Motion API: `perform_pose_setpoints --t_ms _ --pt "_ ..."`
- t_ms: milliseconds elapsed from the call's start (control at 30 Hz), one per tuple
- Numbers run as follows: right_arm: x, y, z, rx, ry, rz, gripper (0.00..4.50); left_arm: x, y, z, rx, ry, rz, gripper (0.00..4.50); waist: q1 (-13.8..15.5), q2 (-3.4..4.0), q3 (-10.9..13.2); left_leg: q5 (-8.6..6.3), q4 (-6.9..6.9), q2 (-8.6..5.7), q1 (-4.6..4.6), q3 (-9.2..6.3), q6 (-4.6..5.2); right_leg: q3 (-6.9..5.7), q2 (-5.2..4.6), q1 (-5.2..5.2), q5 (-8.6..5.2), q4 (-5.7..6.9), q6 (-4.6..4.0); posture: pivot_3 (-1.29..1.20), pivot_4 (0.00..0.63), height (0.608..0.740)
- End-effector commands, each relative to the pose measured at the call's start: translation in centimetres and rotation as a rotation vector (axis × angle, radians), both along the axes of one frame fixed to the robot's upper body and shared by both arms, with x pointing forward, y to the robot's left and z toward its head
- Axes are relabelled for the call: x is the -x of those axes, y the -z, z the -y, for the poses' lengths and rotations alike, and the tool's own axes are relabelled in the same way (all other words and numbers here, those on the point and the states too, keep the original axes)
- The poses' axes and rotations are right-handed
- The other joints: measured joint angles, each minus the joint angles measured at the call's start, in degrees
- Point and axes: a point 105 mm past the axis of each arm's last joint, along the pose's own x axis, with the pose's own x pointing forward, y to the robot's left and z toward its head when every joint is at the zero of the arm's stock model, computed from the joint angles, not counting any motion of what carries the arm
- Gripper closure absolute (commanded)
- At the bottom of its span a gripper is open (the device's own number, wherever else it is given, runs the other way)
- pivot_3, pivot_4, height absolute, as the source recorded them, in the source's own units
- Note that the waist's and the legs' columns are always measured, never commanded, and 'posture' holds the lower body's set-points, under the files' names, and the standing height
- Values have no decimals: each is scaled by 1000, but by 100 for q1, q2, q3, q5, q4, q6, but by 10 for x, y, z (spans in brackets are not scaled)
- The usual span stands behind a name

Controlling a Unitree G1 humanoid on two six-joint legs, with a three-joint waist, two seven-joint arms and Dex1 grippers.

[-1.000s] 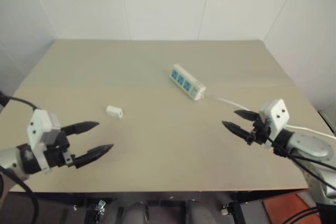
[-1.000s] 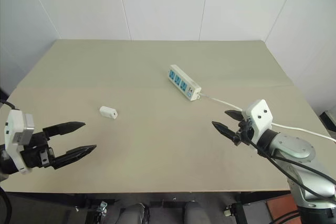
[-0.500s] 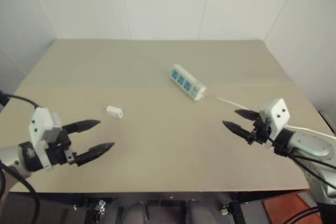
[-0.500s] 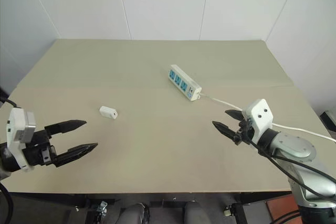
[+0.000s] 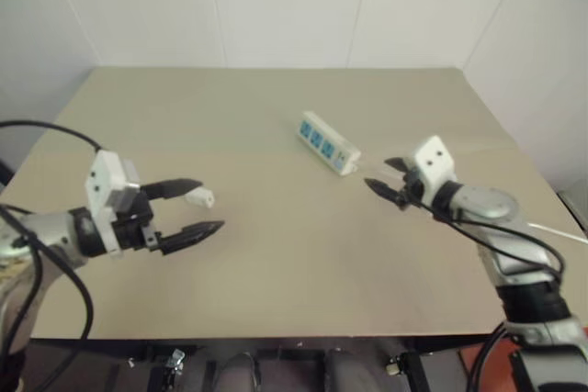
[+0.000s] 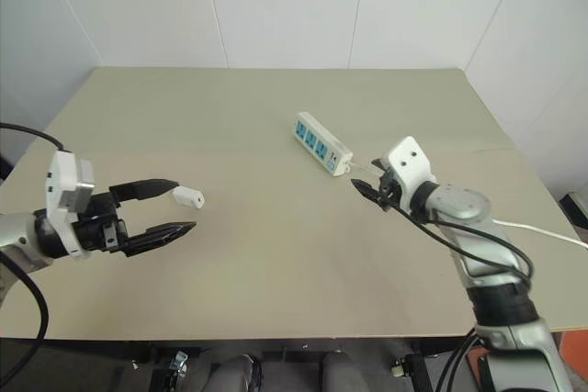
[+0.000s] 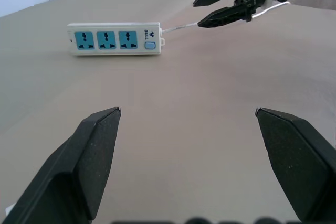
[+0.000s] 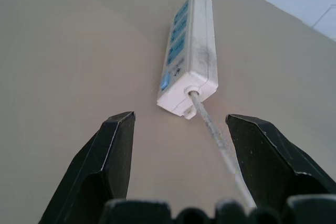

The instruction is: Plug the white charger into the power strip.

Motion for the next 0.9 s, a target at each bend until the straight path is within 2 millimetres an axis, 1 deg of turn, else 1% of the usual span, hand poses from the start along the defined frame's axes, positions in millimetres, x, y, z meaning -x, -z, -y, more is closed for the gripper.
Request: perform_pose_setpoints --t_ms 33,100,200,233,267,333,400,500,567,633,700,833,900 --pt "-29 3 9 146 133 56 1169 -3 -7 4 -1 8 54 0 -8 1 0 0 -1 0 0 1 0 1 0 -1 0 0 -1 0 150 740" --pt "-39 10 7 191 150 48 1169 -3 -8 4 2 10 58 0 -6 1 1 0 -2 -1 -11 1 0 1 -1 -15 1 1 -1 0 150 740" --pt "-47 21 6 267 147 32 1169 -1 -7 2 3 4 60 0 1 1 0 0 -1 -1 -42 0 0 0 -2 -48 3 8 -2 0 150 740" --pt "-48 25 5 267 132 20 1547 0 -7 1 5 -1 59 0 -1 1 0 0 1 -2 -56 1 0 1 -3 -62 4 13 -2 0 150 740" --pt "-48 28 3 262 119 10 1729 2 -6 1 5 -4 59 0 -5 1 0 1 3 -2 -66 1 -1 1 -4 -73 5 17 -2 0 150 740" --pt "-49 28 2 250 105 15 2416 3 -5 0 6 -10 58 0 -5 1 0 1 4 -2 -68 2 0 3 -5 -78 6 23 -2 0 150 740" --pt "-47 22 -3 229 78 39 3153 6 -4 -1 7 -19 54 0 -6 1 0 1 5 -1 -67 1 -1 3 -5 -78 6 27 -2 0 150 740" --pt "-43 17 -7 205 40 58 4082 8 -2 -2 6 -27 50 0 -5 1 0 1 5 0 -64 0 -1 2 -3 -77 6 32 -2 0 150 740" --pt "-40 14 -10 196 15 67 4476 8 -2 -3 7 -28 48 0 -5 1 0 1 5 0 -64 0 -1 2 -3 -79 6 34 -2 0 150 740" --pt "-35 11 -14 184 -15 71 4492 8 -1 -3 8 -28 47 0 -5 1 0 1 5 -1 -65 0 -1 2 -4 -80 6 35 -2 0 150 740" --pt "-27 4 -23 159 -71 94 4492 7 -1 -3 8 -25 47 0 -6 1 0 1 5 0 -65 0 0 3 -4 -80 6 34 -2 0 150 740" --pt "-1 -18 -40 59 -187 129 4492 6 -3 -1 5 -18 49 0 -6 2 1 0 5 2 -65 -1 -1 2 -3 -82 6 38 -2 0 150 740" --pt "15 -23 -44 21 -232 120 4492 6 -4 0 3 -15 49 0 -3 2 1 0 5 1 -66 -3 0 1 -3 -82 6 40 -2 0 150 740"
